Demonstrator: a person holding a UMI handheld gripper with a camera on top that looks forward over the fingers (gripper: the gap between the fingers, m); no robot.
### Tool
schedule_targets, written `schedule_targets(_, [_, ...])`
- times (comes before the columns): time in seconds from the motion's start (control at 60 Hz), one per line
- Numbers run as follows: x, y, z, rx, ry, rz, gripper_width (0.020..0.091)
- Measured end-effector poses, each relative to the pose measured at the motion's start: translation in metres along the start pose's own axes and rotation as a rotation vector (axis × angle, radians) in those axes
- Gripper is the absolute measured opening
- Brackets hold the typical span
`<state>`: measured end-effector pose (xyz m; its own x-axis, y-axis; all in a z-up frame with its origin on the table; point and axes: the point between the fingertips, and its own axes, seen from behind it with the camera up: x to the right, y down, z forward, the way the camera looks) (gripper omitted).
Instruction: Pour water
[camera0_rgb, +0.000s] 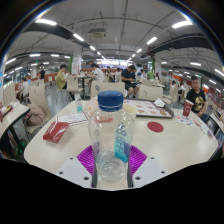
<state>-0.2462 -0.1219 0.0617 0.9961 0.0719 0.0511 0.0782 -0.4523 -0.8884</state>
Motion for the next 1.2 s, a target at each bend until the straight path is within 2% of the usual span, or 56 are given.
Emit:
schedule_targets(0.1, [-0.011,-0.011,-0.002,-0.002,-0.014,-0.041,0.0395])
schedule_targets(0.167, [-0.018,-0.034,-0.005,0.027,-0.044,-0.014,0.0396])
schedule_targets(0.383, [-0.071,-0.165,0.008,0.131,-0.295,0.484,0.0397])
schedule_targets(0.5, [-0.089,-0.221,0.019,0.116,-0.433,0.872,0.0395])
schedule_targets(0.683, [-0.082,-0.236,0.079,0.008,-0.601,1.464,0.0395])
schedule_targets(0.933, [-0.083,-0.193,0.124,-0.152,-0.612,1.856,0.0394])
schedule_targets(1.1, [-0.083,-0.18,0.127,-0.182,-0.586,1.809,0.0395])
schedule_targets(1.2, [-0.078,-0.195,0.12,-0.149,-0.579,1.6,0.0396])
